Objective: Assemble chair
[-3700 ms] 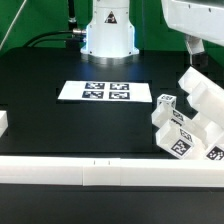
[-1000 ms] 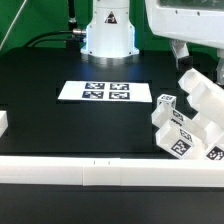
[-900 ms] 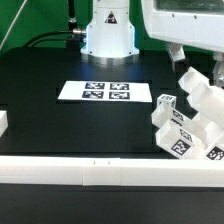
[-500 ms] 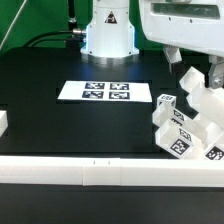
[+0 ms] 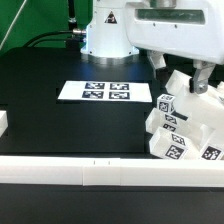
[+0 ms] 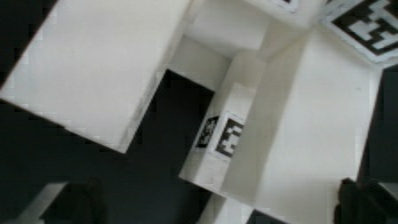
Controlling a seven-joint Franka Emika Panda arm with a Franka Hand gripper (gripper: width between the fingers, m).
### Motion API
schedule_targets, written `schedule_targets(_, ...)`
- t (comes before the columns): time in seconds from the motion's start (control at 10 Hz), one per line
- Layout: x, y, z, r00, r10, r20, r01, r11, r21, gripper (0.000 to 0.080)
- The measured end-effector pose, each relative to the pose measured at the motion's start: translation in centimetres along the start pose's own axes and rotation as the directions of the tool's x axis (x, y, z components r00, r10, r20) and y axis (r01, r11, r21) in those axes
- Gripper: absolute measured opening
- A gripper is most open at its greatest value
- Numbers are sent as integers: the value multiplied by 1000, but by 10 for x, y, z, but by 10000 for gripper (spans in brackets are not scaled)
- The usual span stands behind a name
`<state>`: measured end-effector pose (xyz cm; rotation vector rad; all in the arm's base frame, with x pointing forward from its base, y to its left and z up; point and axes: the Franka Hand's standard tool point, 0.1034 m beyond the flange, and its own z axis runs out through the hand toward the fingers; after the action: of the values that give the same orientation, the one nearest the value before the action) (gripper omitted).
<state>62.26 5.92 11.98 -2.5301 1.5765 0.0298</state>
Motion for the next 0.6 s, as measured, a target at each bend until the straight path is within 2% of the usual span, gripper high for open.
schedule_targets(0.4,27,18,10,998,-49,-31,49,999,-4,649)
schedule_targets(0.6,31,23,14,998,-51,-33,50,999,-12,649)
